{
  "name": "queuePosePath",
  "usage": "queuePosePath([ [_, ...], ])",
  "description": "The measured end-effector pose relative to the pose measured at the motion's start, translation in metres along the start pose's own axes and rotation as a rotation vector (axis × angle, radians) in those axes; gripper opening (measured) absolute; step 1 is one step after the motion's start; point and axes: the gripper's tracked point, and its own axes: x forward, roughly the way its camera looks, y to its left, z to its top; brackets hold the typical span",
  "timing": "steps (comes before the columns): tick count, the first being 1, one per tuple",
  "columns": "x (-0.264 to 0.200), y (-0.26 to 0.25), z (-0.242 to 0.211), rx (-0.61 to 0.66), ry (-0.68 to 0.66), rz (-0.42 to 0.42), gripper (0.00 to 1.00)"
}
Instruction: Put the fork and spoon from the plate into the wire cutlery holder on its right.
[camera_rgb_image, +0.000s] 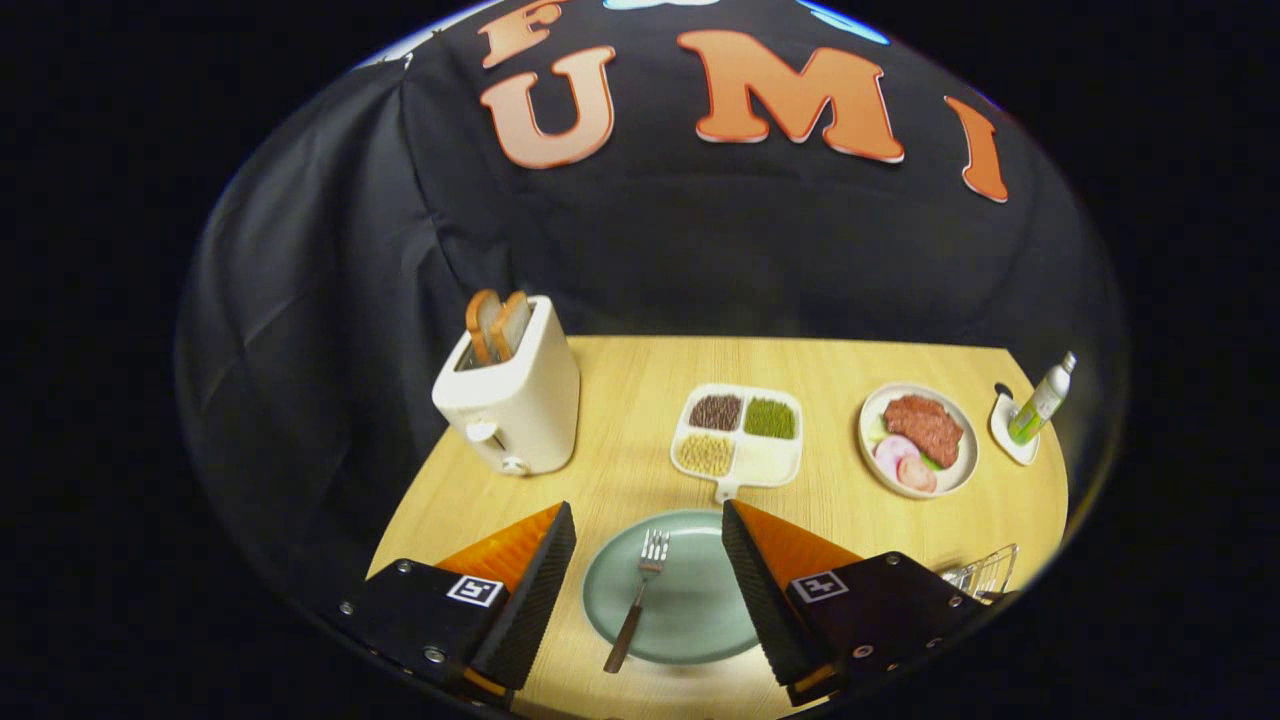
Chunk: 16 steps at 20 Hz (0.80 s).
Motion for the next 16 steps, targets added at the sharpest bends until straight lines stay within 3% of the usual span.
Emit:
queuePosePath([
  [9,0.055,0.007,-0.093,-0.026,0.371,-0.036,0.86],
  [16,0.078,0.01,-0.126,0.024,0.561,-0.031,0.69],
])
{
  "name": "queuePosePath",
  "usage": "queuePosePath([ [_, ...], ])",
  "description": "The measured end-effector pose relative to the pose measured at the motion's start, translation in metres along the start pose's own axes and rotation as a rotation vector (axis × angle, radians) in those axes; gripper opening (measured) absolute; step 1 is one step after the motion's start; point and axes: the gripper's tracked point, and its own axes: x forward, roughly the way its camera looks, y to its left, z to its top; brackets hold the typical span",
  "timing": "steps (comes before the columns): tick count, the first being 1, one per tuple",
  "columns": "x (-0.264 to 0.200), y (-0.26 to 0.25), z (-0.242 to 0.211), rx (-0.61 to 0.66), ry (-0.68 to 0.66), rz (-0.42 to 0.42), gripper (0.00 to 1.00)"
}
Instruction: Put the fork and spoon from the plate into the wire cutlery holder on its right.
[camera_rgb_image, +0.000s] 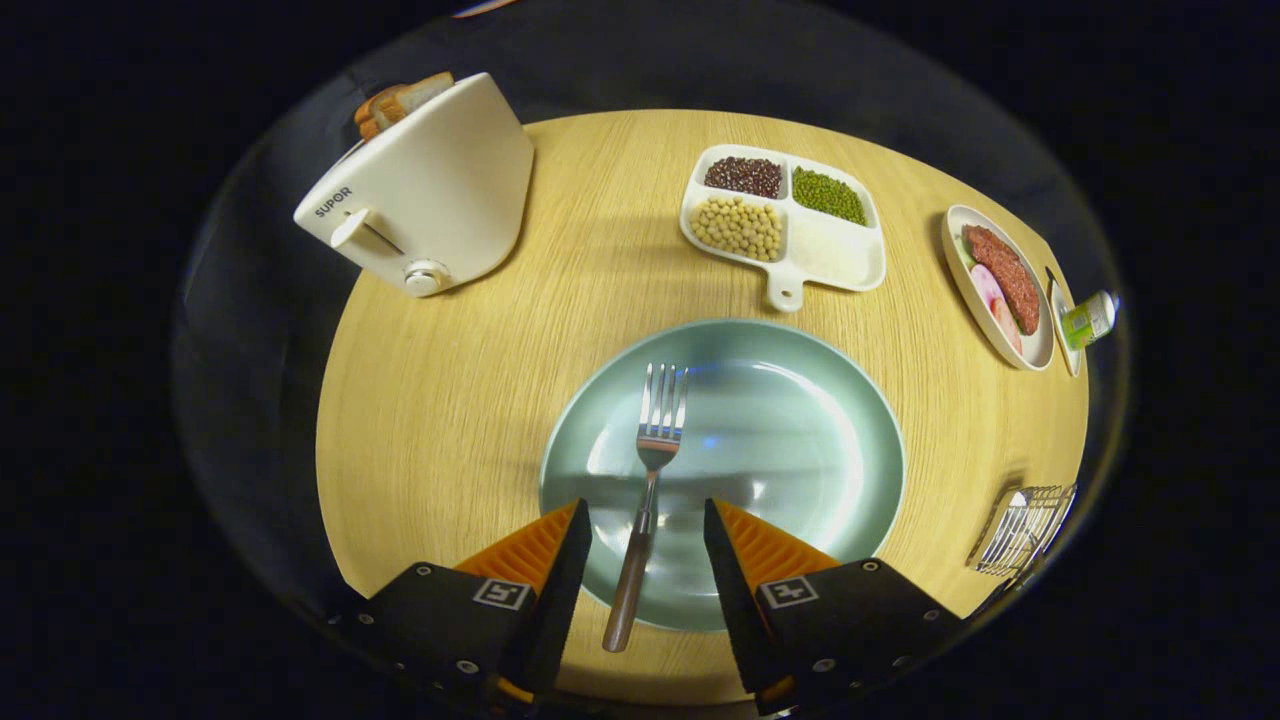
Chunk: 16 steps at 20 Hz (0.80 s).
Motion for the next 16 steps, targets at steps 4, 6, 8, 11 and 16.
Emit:
queuePosePath([
  [4,0.016,0.0,-0.012,0.011,0.085,-0.01,0.48],
  [6,0.02,0.0,-0.014,0.022,0.108,-0.018,0.34],
  [8,0.021,0.0,-0.009,0.052,0.107,-0.022,0.23],
  [11,0.02,-0.002,-0.011,0.075,0.132,-0.018,0.11],
  [16,0.016,-0.001,-0.006,0.063,0.055,0.014,0.04],
])
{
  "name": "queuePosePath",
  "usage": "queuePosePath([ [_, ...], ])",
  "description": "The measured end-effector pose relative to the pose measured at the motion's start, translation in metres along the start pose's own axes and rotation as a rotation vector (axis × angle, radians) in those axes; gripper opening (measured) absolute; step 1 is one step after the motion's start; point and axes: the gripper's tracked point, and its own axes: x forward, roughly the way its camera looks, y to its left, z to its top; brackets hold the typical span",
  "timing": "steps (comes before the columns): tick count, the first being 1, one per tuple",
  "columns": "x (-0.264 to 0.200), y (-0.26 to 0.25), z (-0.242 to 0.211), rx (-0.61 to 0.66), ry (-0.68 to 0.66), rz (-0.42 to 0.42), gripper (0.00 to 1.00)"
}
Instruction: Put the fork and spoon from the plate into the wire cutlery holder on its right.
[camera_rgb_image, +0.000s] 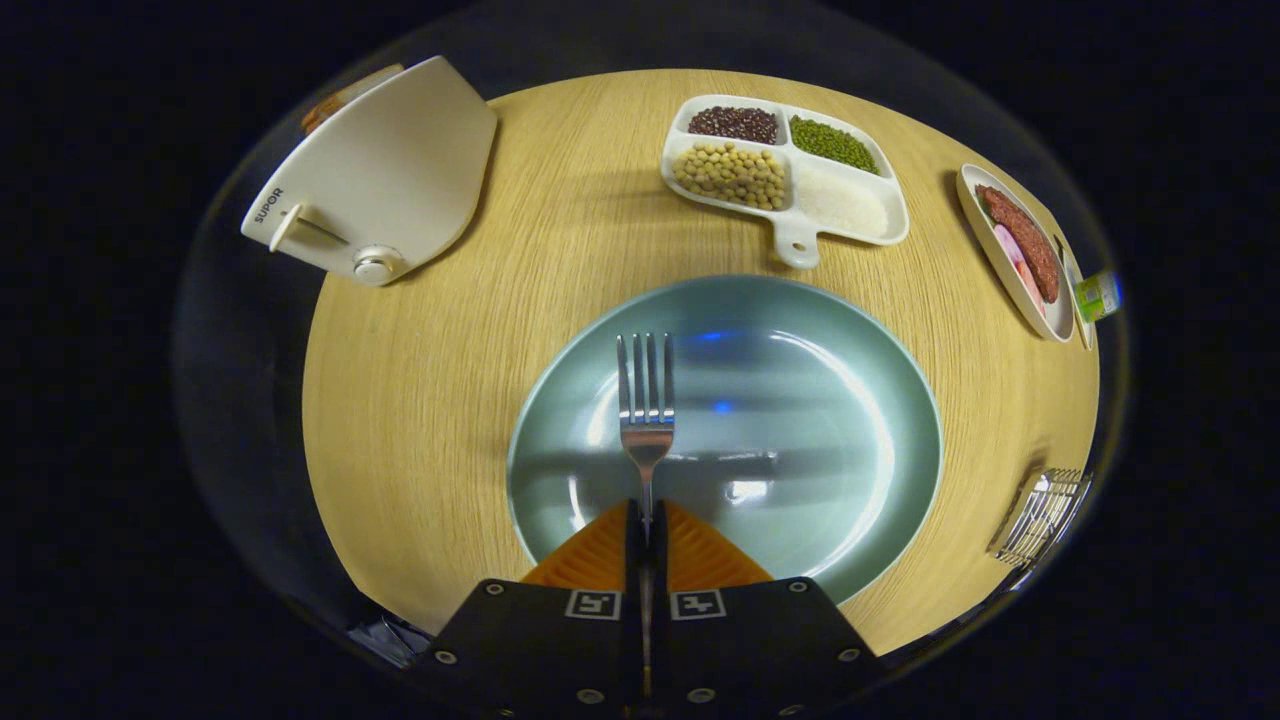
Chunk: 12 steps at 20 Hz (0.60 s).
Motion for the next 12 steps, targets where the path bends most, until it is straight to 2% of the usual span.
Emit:
queuePosePath([
  [2,-0.006,-0.006,0.009,0.007,-0.061,-0.018,0.03],
  [4,-0.015,-0.006,0.013,0.011,-0.092,0.004,0.03],
  [12,-0.082,-0.049,0.019,0.073,-0.208,0.02,0.03],
])
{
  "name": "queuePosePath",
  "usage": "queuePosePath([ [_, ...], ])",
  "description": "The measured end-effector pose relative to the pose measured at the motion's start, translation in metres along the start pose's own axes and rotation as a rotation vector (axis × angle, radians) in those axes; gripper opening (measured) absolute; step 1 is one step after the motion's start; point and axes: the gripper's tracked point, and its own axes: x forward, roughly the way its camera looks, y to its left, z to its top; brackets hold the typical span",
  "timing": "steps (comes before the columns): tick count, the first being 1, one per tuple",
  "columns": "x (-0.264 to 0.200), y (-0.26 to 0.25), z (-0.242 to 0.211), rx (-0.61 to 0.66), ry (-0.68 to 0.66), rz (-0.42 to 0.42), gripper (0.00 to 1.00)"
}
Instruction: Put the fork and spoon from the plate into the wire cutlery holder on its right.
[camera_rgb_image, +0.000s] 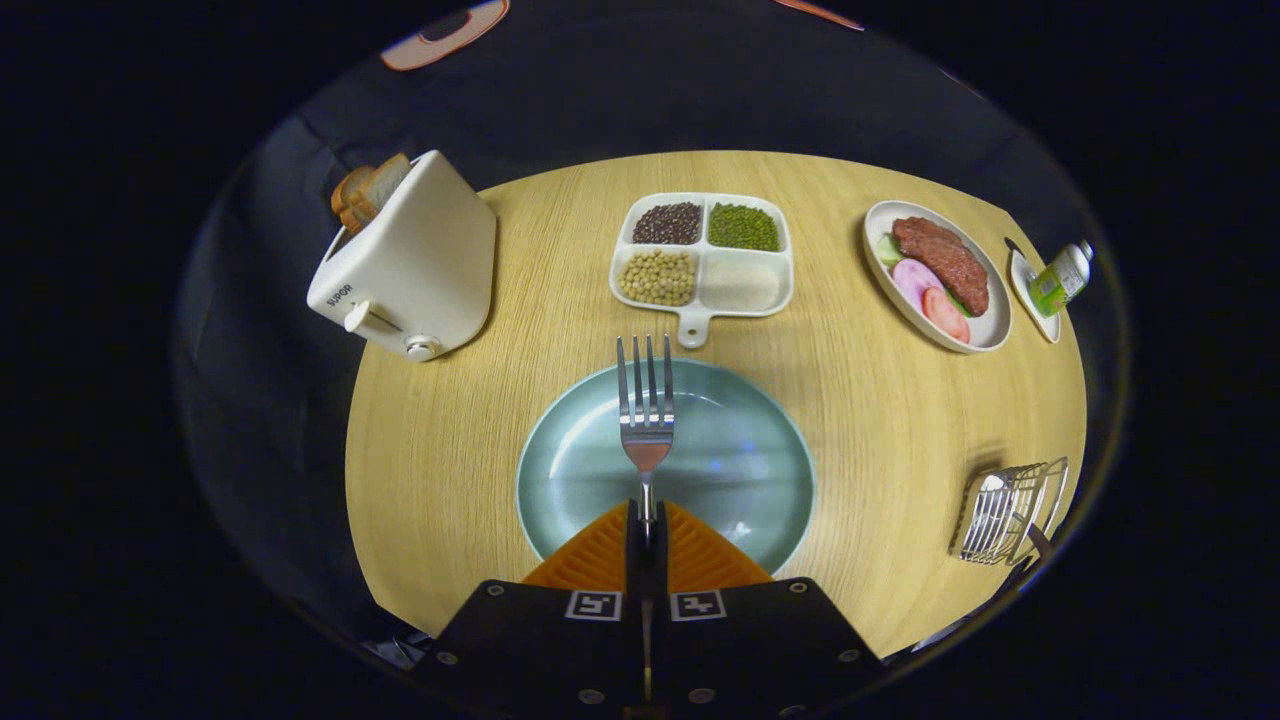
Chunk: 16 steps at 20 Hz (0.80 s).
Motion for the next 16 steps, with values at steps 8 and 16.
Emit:
queuePosePath([
  [8,-0.065,-0.099,-0.005,0.113,-0.074,-0.06,0.03],
  [16,-0.101,-0.218,-0.055,0.205,-0.054,-0.134,0.04],
])
